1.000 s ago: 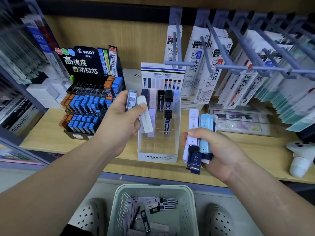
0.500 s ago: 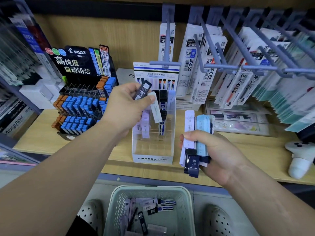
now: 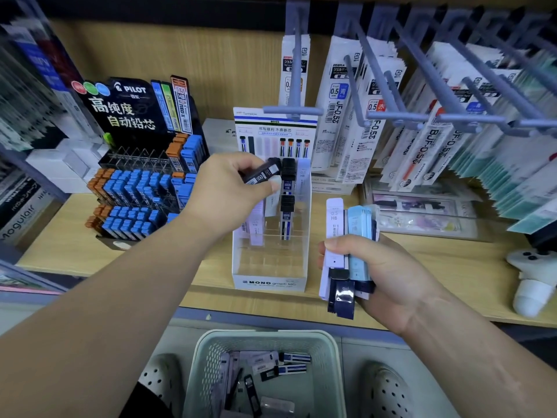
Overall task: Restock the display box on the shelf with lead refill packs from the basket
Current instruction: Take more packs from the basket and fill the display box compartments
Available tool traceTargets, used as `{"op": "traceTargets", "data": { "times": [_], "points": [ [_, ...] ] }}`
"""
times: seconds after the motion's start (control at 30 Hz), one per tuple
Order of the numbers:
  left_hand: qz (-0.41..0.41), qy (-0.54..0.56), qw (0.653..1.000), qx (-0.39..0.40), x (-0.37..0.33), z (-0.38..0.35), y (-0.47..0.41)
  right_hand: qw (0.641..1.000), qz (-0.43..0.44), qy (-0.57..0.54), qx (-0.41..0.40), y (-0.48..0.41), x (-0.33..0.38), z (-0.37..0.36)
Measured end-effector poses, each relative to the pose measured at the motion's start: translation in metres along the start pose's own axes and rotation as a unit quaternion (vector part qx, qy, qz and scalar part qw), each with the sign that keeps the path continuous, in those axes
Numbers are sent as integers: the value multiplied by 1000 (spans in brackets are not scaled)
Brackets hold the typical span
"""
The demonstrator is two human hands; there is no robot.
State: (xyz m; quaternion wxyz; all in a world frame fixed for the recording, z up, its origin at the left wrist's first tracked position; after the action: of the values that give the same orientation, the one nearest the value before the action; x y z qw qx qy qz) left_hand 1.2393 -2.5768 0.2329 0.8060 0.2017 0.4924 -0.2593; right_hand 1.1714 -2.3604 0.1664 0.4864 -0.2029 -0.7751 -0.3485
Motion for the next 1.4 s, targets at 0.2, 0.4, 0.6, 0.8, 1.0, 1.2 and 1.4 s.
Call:
{"op": "traceTargets", "data": {
  "times": [0.2,0.4,0.6,0.8,1.0,1.2,1.4],
  "points": [
    [-16,-92,996,-17,-4,-5,1,1000,2,-1,5,0,0,-1],
    [-66,-218,973,-34,-6,-9,2,1000,5,4,8,-2,0,-1],
    [-92,-277,955,-57,-8,-16,0,1000,6,4,12,-3,-2,-3],
    [-69,-232,969,-47,-9,-13,1,1000,8,6,12,-4,-1,-2],
    [112,115,984,78,7,-8,3,1000,6,8,6,-4,-1,-2],
    [92,175,972,127,5,-10,19,1000,7,10,10,-4,-3,-7],
    [73,170,975,123,6,-6,24,1000,4,16,8,-4,-4,-11]
  ]
}}
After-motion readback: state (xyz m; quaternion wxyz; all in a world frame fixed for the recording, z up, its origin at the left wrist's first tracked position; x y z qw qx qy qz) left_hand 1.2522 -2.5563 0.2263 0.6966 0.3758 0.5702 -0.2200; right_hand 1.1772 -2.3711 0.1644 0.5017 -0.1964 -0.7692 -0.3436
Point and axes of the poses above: each hand's wrist, its own y-axis away from the middle knuckle, its own z-axis out of the back of the hand, x = y × z, the point moved 10 cm from there along -y, towards the middle knuckle, and after that the axes turned 14 degrees about z, right-handed, at the moved point
